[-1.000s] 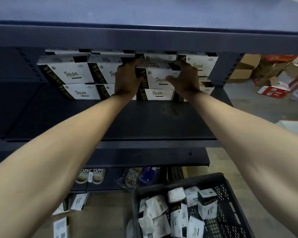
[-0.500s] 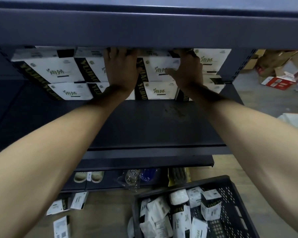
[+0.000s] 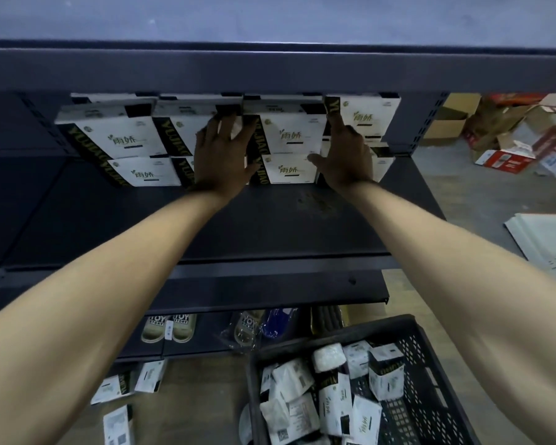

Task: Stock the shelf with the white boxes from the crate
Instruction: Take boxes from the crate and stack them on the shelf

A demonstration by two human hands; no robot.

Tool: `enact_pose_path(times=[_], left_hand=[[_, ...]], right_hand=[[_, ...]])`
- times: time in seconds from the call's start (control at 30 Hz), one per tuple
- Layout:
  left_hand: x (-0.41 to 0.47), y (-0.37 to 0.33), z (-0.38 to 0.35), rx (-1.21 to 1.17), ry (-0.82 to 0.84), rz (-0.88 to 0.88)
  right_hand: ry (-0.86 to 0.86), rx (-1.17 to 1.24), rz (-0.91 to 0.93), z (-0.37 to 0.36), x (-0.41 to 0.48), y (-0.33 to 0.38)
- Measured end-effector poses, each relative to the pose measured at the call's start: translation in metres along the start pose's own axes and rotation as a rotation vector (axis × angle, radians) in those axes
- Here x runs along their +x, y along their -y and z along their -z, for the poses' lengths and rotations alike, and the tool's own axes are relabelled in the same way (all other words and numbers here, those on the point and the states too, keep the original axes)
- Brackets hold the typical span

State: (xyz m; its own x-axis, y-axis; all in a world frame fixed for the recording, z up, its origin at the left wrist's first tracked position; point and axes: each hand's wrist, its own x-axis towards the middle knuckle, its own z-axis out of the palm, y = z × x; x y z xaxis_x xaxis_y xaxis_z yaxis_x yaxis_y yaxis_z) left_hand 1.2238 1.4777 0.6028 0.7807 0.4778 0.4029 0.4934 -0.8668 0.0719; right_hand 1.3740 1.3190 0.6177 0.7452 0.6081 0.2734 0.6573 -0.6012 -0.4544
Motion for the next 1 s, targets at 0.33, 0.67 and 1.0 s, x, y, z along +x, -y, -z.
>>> enact_pose_path(times=[0.33, 0.67, 1.0], left_hand=[[-0.227, -0.085, -0.039, -0.167, 0.321, -0.032], [-0.357, -0.121, -0.066, -0.15, 0.559, 0.036], [-0.427, -0.13, -0.125, -0.205, 0.804, 0.11]], right_hand=[[0.273, -0.189, 0.065, -0.044, -0.239, -0.068], [0.413, -0.159, -0.046, -0.075, -0.351, -0.104], [0.626, -0.12, -0.177, -0.152, -0.419, -0.133]])
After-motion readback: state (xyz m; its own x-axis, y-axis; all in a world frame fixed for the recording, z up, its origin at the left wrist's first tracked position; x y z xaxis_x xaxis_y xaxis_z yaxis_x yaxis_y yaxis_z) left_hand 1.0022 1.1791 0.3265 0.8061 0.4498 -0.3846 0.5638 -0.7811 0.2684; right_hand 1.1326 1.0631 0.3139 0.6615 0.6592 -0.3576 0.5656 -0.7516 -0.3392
